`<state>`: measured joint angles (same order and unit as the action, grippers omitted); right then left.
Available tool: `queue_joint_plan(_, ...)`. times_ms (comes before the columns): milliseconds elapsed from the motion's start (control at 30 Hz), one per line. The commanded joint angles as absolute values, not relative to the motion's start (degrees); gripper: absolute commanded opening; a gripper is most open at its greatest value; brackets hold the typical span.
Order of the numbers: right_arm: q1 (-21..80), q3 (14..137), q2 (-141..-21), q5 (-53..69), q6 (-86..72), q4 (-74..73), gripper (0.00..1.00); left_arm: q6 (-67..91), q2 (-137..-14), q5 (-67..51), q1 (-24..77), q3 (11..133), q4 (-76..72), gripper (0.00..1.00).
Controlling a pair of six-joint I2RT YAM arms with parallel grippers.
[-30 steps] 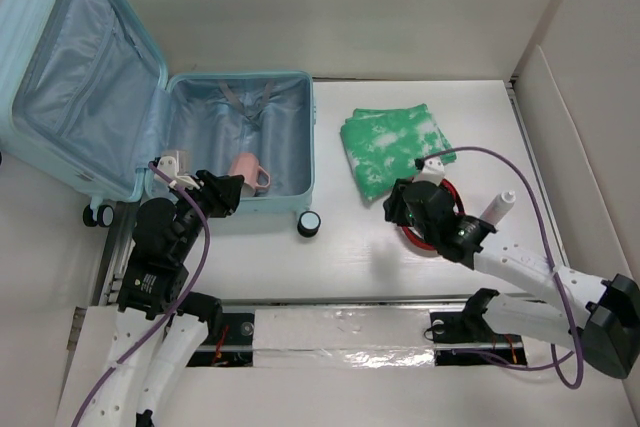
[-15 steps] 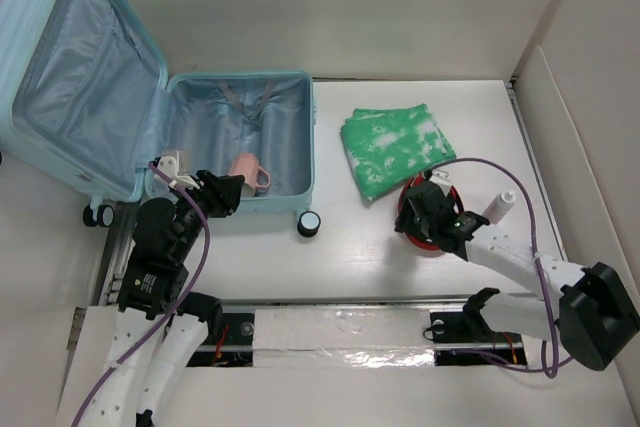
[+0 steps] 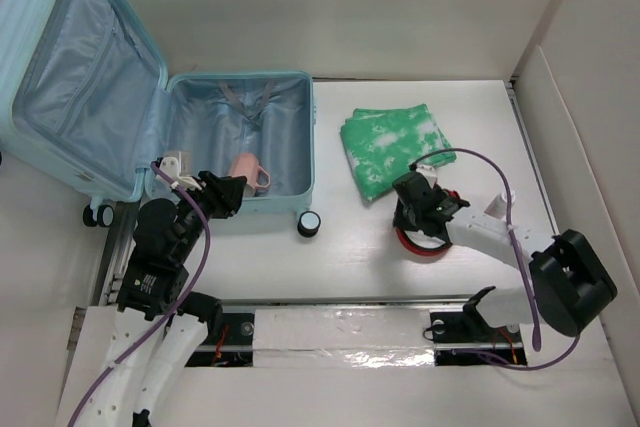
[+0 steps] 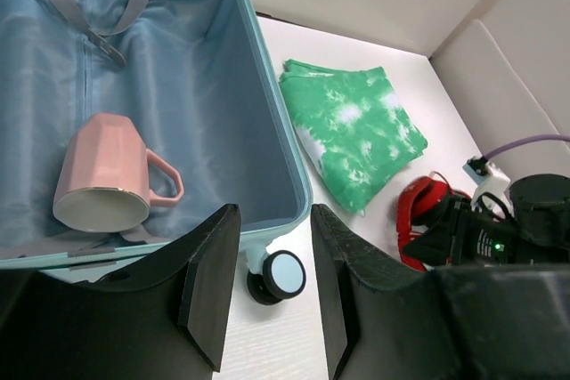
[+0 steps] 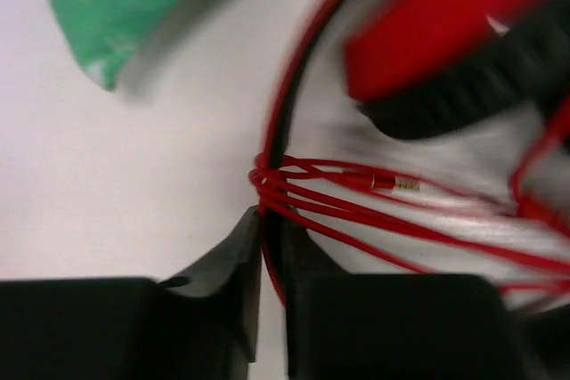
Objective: Pack the luggage
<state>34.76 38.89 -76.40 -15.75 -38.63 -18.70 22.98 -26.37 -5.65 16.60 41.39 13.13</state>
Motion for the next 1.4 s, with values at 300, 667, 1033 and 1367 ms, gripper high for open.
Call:
queue_joint_plan(300, 46.6, 49.9, -56.0, -27.2, -43.3, -30.0, 0.0, 23.2, -25.0, -3.7, 17.8, 43.3, 11.4, 0.35)
queue_joint_plan(667, 48.8, 81.6, -84.9, -0.8, -20.9, 2.3, 0.0, 25.4, -24.8, 2.4, 17.8, 44.3, 13.4, 0.34)
queue_joint_plan(1033, 49.4, 142.9, -139.5, 24.9, -34.1, 14.3, 0.0, 25.6, -24.0, 3.2, 17.8, 44.6, 13.6, 0.34)
queue_joint_plan(1367, 52.5, 139.6, -143.9, 17.7, -33.2, 17.7, 1.0, 25.4, -24.4, 2.5, 17.8, 44.6, 13.4, 0.33)
